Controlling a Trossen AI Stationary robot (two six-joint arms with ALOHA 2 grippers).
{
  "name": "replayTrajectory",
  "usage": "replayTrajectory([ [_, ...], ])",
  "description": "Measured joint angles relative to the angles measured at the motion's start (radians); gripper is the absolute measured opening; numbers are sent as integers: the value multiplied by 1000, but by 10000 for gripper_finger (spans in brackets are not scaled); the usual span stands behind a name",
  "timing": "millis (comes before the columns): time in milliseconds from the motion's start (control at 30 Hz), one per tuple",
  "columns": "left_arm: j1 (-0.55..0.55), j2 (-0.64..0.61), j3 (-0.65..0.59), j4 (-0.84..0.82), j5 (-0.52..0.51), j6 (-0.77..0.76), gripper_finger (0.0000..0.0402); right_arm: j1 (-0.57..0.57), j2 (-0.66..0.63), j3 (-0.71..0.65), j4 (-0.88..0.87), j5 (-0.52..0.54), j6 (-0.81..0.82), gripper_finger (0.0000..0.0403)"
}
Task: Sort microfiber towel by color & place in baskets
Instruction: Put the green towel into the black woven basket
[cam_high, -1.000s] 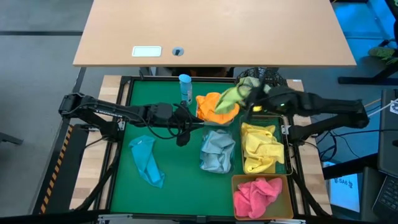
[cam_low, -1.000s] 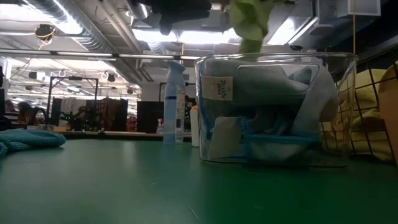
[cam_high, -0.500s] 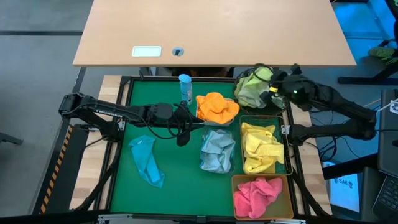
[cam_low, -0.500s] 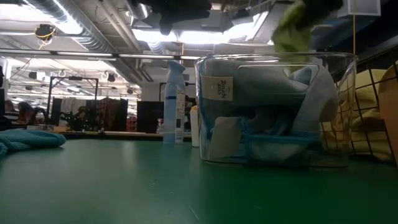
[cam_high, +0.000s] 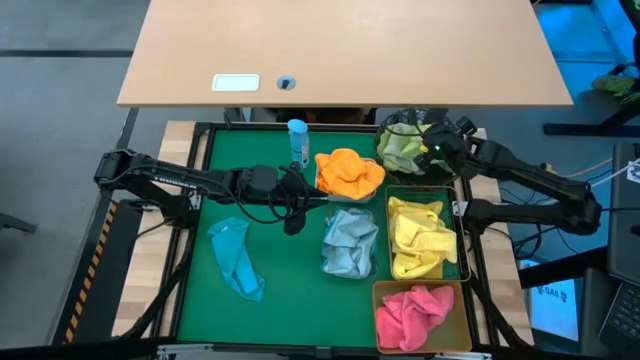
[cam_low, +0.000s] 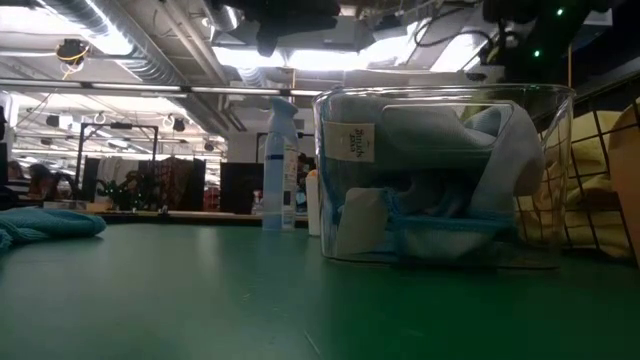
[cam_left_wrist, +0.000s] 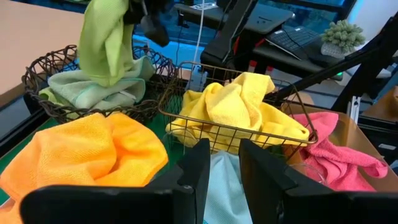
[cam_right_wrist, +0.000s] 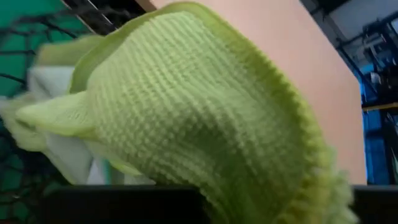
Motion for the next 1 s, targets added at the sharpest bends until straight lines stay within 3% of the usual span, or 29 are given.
replayTrajectory([
  [167, 0, 0, 0, -1, 1, 0, 82, -57, 34, -4, 13, -14, 0, 82],
  [367, 0, -36, -1, -105, 69, -1, 82, -110, 58, -4, 32, -55, 5, 186],
  [567, -2, -141, -1, -443, 212, -138, 82, -112, 58, 14, -45, -83, 31, 262],
  [733, -49, -183, 0, -794, 337, -372, 82, -112, 57, 93, -188, -214, 58, 280],
  [833, -113, -177, -1, -996, 310, -473, 82, -112, 57, 154, -275, -311, 59, 279],
  [1000, -229, -149, -1, -1197, 145, -652, 82, -111, 57, 255, -393, -423, 61, 278],
])
